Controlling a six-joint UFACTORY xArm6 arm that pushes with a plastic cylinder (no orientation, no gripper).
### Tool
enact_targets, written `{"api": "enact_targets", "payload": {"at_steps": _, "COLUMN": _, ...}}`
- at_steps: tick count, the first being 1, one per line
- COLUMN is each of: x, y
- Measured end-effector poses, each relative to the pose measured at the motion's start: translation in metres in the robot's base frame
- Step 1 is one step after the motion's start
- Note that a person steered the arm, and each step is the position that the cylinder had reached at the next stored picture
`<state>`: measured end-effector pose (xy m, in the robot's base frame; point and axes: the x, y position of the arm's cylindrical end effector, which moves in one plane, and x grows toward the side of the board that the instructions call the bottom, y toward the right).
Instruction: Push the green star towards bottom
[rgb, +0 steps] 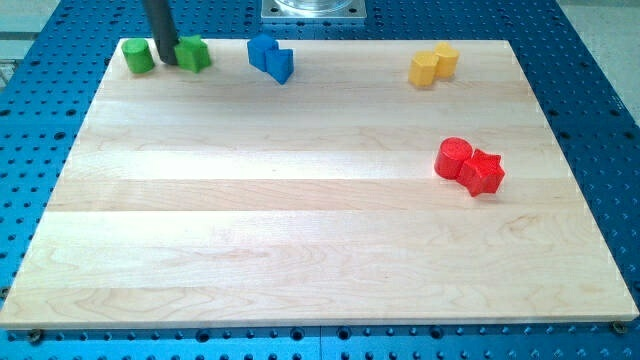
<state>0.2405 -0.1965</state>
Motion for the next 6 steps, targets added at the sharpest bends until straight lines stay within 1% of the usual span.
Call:
{"api": "enact_targets", "payload": {"at_steps": 2, "x": -0.048, "y": -0.015}}
{"api": "enact_targets", "payload": {"at_steps": 3, "x": -0.027, "y": 0.025}}
{"api": "enact_targets", "payload": {"at_steps": 4, "x": 0.010, "y": 0.034}}
{"api": "enact_targets", "payload": {"at_steps": 6, "x": -0.041, "y": 0.058}}
